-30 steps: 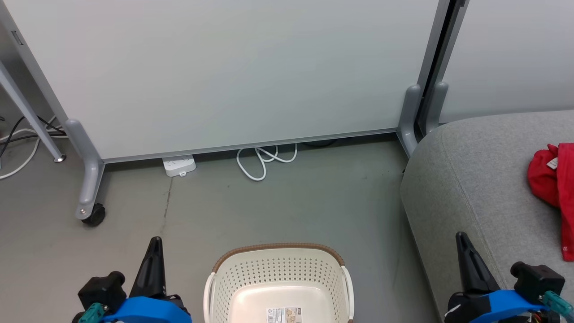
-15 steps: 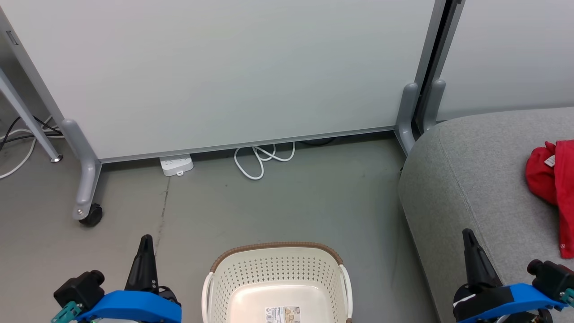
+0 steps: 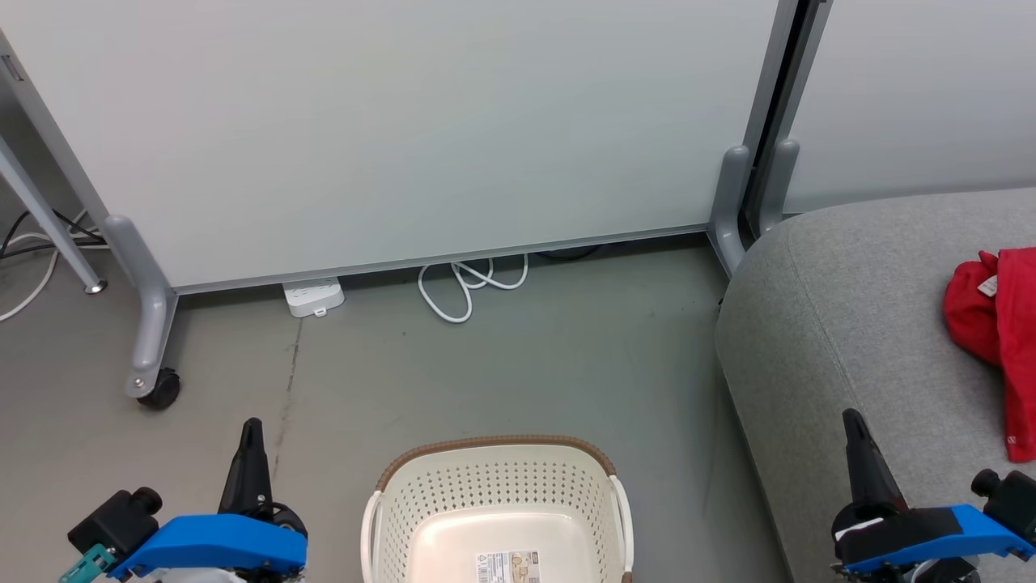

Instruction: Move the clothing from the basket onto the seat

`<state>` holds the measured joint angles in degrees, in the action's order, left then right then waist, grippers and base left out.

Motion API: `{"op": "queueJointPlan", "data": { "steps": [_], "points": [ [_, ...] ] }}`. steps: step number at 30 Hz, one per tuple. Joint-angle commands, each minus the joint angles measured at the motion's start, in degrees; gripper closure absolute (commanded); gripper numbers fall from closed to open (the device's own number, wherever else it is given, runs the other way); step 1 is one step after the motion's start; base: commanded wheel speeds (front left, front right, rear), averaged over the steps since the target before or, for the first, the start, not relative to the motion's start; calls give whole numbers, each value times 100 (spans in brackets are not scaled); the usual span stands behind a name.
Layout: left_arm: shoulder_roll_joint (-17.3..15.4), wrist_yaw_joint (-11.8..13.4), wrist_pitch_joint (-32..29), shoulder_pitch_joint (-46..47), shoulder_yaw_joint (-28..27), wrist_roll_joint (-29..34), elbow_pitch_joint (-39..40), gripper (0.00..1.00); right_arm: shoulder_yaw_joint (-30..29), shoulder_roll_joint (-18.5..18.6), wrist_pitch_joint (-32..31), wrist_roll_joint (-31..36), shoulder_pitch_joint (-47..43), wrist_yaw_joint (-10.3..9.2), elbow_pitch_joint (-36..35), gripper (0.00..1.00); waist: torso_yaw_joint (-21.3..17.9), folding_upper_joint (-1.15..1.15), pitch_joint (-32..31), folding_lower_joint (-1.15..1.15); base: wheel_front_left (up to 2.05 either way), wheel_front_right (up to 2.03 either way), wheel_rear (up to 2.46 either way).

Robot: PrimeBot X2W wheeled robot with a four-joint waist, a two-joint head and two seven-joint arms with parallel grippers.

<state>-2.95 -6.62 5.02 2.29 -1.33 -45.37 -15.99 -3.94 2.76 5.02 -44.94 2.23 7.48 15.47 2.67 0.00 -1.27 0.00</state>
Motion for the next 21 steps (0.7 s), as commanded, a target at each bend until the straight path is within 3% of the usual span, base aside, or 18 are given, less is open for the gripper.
{"op": "queueJointPlan", "data": {
  "steps": [1,21],
  "points": [
    [-5,-38,-38,171,-50,-149,91,100,-19,17,-35,-151,190,1,-89,100,-3,0,1,0,0,0,0],
    [-2,-57,-391,256,-202,-1567,127,100,-99,18,-392,-1581,270,2,-115,100,-66,0,36,0,0,0,0]
  ]
}}
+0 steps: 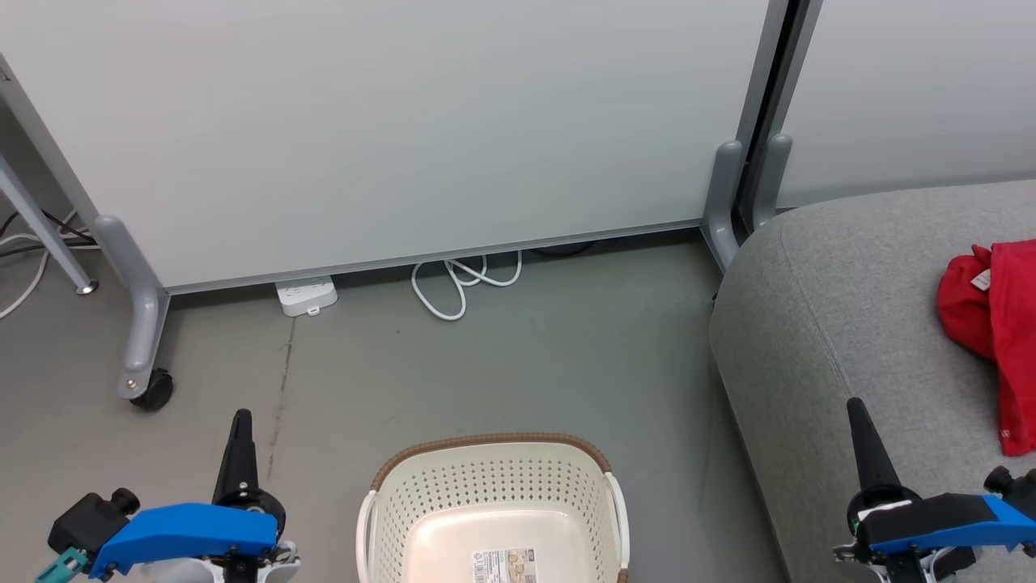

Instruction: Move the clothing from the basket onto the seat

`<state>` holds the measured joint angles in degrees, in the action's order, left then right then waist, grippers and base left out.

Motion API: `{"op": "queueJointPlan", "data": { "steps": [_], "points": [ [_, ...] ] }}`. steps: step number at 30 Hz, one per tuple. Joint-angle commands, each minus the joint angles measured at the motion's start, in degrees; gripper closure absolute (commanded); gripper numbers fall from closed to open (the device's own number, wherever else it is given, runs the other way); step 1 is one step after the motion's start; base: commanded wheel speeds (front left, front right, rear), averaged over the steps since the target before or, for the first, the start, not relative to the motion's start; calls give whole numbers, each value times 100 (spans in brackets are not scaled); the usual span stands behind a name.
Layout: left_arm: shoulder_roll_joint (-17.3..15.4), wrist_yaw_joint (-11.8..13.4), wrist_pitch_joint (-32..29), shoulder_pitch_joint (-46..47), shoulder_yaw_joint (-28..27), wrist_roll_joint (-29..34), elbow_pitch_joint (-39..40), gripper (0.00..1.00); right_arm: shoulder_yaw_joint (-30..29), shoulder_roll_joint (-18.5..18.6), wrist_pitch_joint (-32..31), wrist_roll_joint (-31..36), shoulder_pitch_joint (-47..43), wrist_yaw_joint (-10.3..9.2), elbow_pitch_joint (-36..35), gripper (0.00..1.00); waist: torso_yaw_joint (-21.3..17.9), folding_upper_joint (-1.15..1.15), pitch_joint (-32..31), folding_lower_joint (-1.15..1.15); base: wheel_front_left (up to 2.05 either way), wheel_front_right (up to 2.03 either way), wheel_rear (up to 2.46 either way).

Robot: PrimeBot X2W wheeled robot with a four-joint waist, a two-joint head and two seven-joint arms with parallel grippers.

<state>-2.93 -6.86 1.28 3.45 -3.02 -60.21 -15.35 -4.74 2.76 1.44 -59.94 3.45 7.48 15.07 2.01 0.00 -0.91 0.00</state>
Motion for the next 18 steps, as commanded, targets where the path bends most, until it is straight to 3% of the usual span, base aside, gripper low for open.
{"op": "queueJointPlan", "data": {
  "steps": [1,18],
  "points": [
    [-4,-34,-34,145,-41,-145,66,100,-22,18,-47,-149,152,2,-76,100,-3,0,2,0,0,0,0],
    [-1,-45,-285,207,-146,-1151,94,100,-76,19,-297,-1161,199,2,-89,100,-57,0,31,0,0,0,0]
  ]
}}
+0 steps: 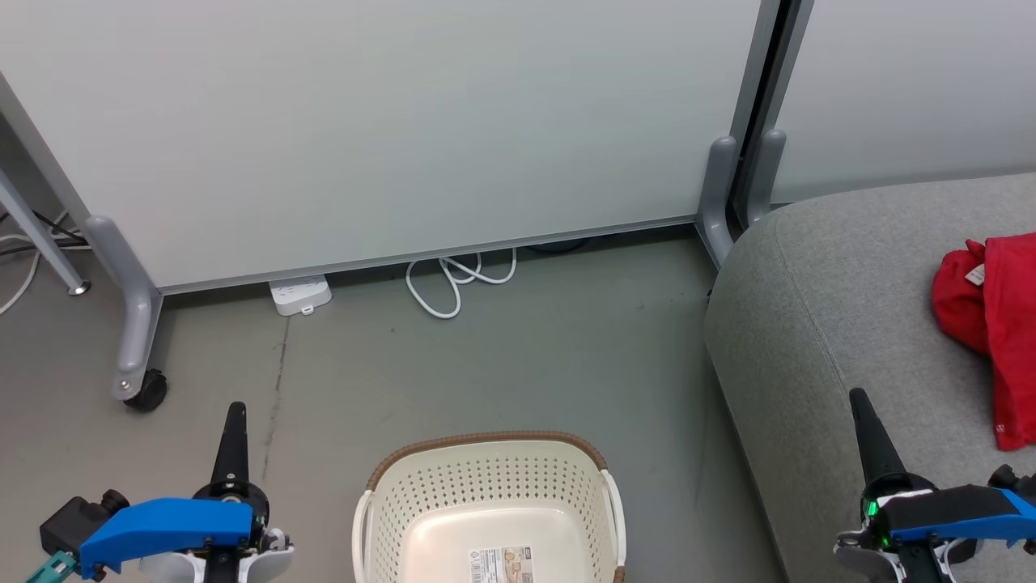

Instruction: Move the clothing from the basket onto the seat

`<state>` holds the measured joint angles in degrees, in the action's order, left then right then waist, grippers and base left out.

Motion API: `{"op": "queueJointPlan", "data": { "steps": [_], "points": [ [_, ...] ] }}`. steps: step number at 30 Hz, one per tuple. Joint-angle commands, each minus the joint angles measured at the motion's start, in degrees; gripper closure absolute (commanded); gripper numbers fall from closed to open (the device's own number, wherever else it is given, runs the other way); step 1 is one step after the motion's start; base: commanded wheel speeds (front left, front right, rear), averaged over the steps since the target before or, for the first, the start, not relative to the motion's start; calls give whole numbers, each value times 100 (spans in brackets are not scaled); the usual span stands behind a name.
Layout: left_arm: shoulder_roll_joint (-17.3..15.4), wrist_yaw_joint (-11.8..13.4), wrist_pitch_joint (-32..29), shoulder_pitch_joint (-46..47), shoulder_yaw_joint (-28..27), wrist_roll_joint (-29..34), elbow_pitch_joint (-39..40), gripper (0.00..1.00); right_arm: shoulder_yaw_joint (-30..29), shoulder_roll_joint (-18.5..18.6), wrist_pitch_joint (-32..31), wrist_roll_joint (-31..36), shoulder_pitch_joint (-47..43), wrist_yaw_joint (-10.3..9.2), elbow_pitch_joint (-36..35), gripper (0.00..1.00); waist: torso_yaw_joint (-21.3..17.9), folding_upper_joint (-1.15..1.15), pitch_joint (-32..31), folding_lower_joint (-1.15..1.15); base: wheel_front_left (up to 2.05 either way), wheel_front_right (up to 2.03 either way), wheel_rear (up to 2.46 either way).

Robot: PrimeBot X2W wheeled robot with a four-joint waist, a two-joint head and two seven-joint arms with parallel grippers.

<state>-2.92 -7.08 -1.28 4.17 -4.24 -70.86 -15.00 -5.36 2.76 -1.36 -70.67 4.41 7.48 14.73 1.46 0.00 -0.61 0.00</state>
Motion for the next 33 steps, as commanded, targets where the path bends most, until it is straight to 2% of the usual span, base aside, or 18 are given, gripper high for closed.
{"op": "queueJointPlan", "data": {
  "steps": [1,33],
  "points": [
    [-1,-24,-40,136,-29,-139,60,100,-17,19,-29,-146,108,2,-56,100,-4,0,2,0,0,0,0],
    [4,-57,-424,217,-195,-1668,97,100,-102,20,-413,-1691,181,2,-74,100,-105,0,57,0,0,0,0]
  ]
}}
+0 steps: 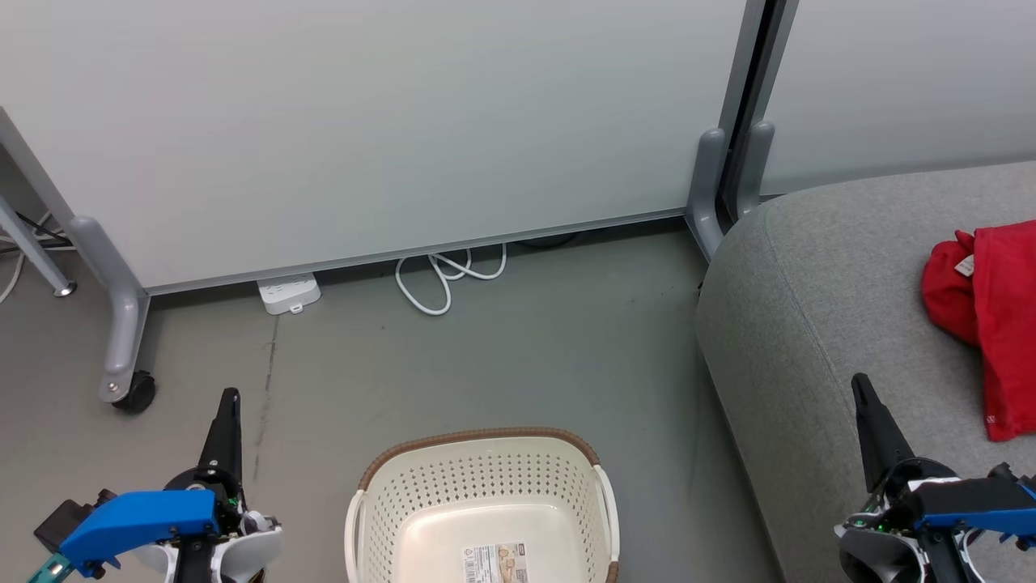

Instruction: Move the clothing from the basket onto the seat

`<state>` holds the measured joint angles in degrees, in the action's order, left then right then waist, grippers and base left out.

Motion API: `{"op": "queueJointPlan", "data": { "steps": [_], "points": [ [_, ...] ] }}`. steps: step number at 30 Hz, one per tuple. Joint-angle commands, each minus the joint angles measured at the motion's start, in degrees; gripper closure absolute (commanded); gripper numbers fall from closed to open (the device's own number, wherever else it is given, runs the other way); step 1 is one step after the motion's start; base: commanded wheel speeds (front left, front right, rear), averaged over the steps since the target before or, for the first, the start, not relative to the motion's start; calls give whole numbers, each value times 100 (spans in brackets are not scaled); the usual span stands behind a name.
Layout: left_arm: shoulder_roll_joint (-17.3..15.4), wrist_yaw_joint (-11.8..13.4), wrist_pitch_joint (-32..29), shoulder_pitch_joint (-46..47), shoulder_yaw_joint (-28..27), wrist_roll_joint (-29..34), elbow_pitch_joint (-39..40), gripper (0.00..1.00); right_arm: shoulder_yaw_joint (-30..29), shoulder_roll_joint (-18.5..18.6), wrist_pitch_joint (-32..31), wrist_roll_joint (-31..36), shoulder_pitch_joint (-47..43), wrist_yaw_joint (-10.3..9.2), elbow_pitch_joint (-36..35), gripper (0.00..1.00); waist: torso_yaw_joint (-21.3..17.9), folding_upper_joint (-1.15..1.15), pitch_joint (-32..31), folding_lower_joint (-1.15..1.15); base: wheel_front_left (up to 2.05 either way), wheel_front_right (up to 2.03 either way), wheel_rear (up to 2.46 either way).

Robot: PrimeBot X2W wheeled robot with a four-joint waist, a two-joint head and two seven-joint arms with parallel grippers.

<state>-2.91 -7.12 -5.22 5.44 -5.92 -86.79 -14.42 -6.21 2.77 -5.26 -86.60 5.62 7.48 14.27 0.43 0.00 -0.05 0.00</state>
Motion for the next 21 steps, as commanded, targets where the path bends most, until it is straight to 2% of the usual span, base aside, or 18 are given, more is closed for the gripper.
{"op": "queueJointPlan", "data": {
  "steps": [1,14,21],
  "points": [
    [3,-53,-37,89,-31,-119,38,100,-19,18,-35,-138,62,2,-27,100,-5,0,3,0,0,0,0],
    [5,-60,-159,114,-78,-590,50,100,-43,19,-154,-612,100,2,-32,100,-43,0,23,0,0,0,0],
    [5,-60,-154,108,-77,-567,47,100,-40,19,-150,-587,98,2,-31,100,-43,0,23,0,0,0,0]
  ]
}}
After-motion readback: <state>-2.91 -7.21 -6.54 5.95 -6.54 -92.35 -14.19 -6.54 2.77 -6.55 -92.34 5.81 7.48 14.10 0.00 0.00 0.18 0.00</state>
